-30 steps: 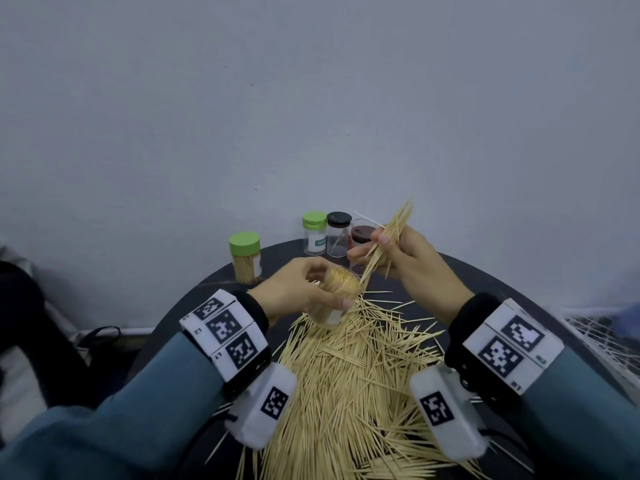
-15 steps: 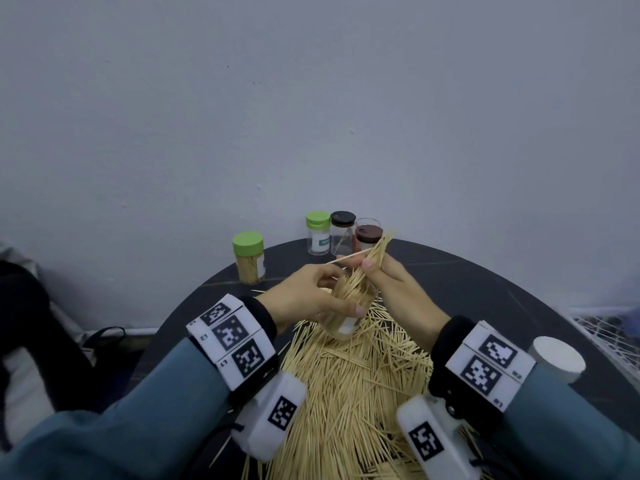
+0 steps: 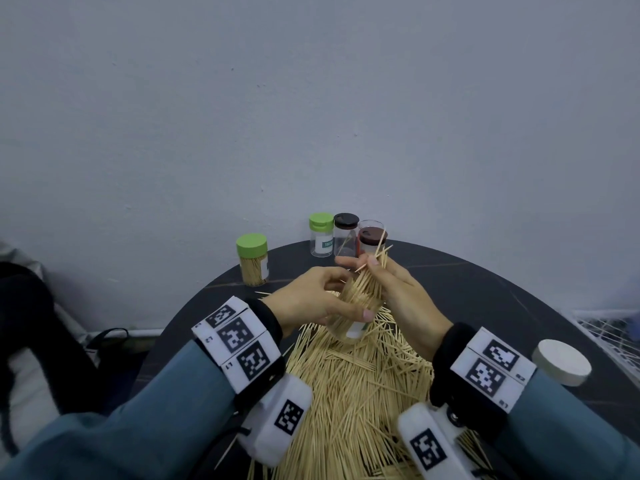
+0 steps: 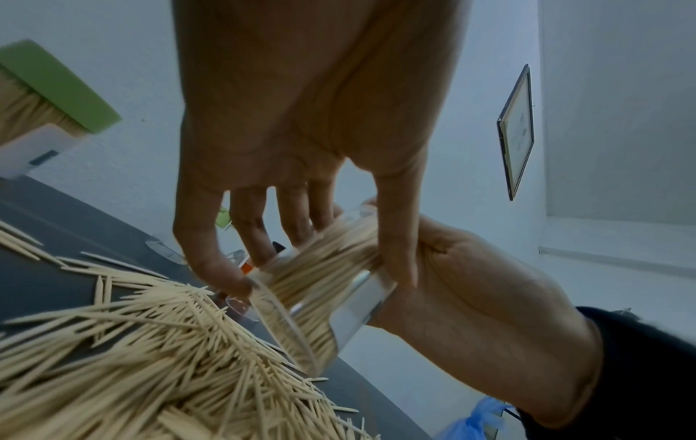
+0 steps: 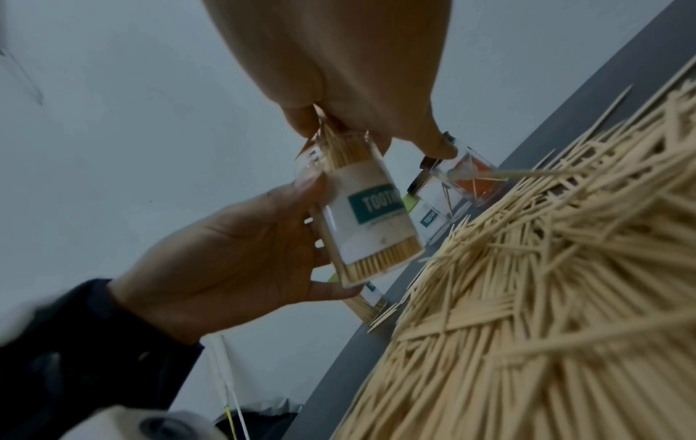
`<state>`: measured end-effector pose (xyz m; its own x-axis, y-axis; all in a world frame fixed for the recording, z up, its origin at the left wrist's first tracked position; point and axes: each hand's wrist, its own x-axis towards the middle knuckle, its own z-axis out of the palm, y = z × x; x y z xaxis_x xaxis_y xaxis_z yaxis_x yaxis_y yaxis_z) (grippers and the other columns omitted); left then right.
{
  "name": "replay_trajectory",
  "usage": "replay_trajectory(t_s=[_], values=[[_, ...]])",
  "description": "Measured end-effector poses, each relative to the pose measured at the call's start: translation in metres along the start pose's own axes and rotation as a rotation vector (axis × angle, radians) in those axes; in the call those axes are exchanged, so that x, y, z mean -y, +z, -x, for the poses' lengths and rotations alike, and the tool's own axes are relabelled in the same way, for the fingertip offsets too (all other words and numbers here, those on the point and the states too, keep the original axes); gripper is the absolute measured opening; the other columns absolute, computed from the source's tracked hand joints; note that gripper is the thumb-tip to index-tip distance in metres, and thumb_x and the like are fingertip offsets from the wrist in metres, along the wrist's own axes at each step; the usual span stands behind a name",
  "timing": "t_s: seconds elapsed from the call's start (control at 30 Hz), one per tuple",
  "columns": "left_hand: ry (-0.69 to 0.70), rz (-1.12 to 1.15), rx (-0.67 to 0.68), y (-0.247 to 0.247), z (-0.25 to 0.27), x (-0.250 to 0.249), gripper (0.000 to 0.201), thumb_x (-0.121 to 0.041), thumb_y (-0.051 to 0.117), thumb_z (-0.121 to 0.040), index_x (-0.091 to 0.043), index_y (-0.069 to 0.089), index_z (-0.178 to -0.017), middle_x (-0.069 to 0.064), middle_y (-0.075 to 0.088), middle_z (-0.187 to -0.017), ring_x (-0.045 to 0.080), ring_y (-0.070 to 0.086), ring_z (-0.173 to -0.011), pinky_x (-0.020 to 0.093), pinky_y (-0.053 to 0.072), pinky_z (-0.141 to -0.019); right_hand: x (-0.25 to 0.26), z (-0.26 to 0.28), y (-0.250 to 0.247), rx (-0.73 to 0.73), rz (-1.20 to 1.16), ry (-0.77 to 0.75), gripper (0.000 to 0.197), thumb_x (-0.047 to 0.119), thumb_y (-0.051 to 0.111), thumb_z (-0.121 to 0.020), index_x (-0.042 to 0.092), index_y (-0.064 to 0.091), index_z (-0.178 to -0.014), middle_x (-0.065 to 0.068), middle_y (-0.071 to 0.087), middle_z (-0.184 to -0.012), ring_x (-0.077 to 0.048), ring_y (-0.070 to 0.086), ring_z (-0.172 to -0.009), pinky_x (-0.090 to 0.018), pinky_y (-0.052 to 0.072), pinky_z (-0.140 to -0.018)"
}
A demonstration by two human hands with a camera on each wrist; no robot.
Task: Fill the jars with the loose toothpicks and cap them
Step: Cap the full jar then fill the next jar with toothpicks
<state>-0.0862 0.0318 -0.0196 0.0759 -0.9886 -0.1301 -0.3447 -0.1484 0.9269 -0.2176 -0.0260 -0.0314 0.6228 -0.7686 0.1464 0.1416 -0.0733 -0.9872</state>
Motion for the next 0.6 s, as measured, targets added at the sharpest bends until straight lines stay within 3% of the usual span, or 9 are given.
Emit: replay_trajectory(t_s=[0.1,0.2,0.33,0.4,0.47,0.53,0.57,0.6], values=[[0.004,0.011,0.016,0.0002,0.0006,0.0005,0.045,-0.013,0.076,-0.076,-0.023,0.057,-0.115,-0.002,0.063,-0.115,0.007,0.059,-0.104,0.022,0.053,-0.074,0.0019,0.0023,0.0017,0.006,-0.062,-0.013,0.023,0.013,0.033,-0.101,0.011,0.056,-0.096,0.0,0.069,-0.105,-0.006,0.068,-0.087,-0.016,0.054,-0.068],[-0.003,0.002,0.02,0.0004,0.0006,0.0008,0.04,-0.014,0.076,-0.076,-0.026,0.056,-0.108,-0.003,0.062,-0.115,0.008,0.058,-0.107,0.025,0.053,-0.079,0.0031,0.0014,-0.0001,0.007,-0.081,-0.019,0.019,0.006,0.034,-0.099,0.008,0.053,-0.096,-0.004,0.07,-0.102,-0.007,0.069,-0.085,-0.016,0.053,-0.064],[-0.012,-0.002,0.032,0.0004,-0.0012,0.003,0.035,-0.014,0.076,-0.077,-0.031,0.055,-0.099,-0.008,0.062,-0.107,0.003,0.057,-0.1,0.022,0.052,-0.077,0.0038,-0.0006,-0.0024,0.011,-0.036,0.016,0.021,0.015,0.035,-0.099,0.005,0.053,-0.1,-0.003,0.071,-0.106,-0.015,0.065,-0.101,-0.022,0.053,-0.077],[-0.013,-0.002,0.027,0.0006,-0.0011,0.0025,0.035,-0.014,0.076,-0.076,-0.034,0.053,-0.093,-0.011,0.06,-0.105,0.002,0.056,-0.1,0.024,0.052,-0.078,0.0021,-0.0006,-0.0023,0.003,-0.014,-0.005,0.03,0.024,0.032,-0.101,0.005,0.053,-0.093,-0.003,0.071,-0.107,-0.015,0.065,-0.102,-0.025,0.053,-0.083],[-0.032,-0.02,0.02,0.0006,-0.0011,0.0026,0.038,-0.016,0.078,-0.074,-0.029,0.058,-0.104,-0.003,0.061,-0.115,0.009,0.055,-0.108,0.03,0.053,-0.084,0.0007,-0.0003,-0.0019,-0.003,0.027,-0.043,0.032,0.026,0.029,-0.102,0.009,0.049,-0.083,-0.003,0.07,-0.108,-0.013,0.065,-0.101,-0.024,0.053,-0.086],[-0.034,-0.032,0.019,0.0003,-0.0007,0.0025,0.054,-0.017,0.08,-0.073,-0.018,0.057,-0.121,0.003,0.06,-0.12,0.012,0.055,-0.108,0.028,0.052,-0.078,-0.0007,-0.0007,-0.003,0.005,0.124,-0.064,0.035,0.028,0.029,-0.102,0.014,0.055,-0.083,0.002,0.067,-0.113,-0.008,0.061,-0.107,-0.026,0.046,-0.097],[-0.036,-0.031,0.022,0.0,-0.0005,0.0031,0.057,-0.017,0.079,-0.073,-0.016,0.055,-0.125,0.003,0.06,-0.117,0.012,0.056,-0.105,0.026,0.051,-0.075,-0.0014,-0.0006,-0.0038,0.02,0.165,-0.051,0.036,0.029,0.029,-0.101,0.014,0.06,-0.089,0.006,0.065,-0.115,0.0,0.058,-0.108,-0.022,0.042,-0.1],[-0.036,-0.028,0.026,0.0,0.0,0.0033,0.058,-0.017,0.079,-0.073,-0.017,0.055,-0.126,0.002,0.061,-0.114,0.012,0.056,-0.103,0.026,0.051,-0.074,-0.0016,-0.0009,-0.0046,0.037,0.194,-0.033,0.039,0.029,0.029,-0.101,0.01,0.063,-0.098,0.012,0.063,-0.114,0.011,0.055,-0.104,-0.01,0.04,-0.097]])
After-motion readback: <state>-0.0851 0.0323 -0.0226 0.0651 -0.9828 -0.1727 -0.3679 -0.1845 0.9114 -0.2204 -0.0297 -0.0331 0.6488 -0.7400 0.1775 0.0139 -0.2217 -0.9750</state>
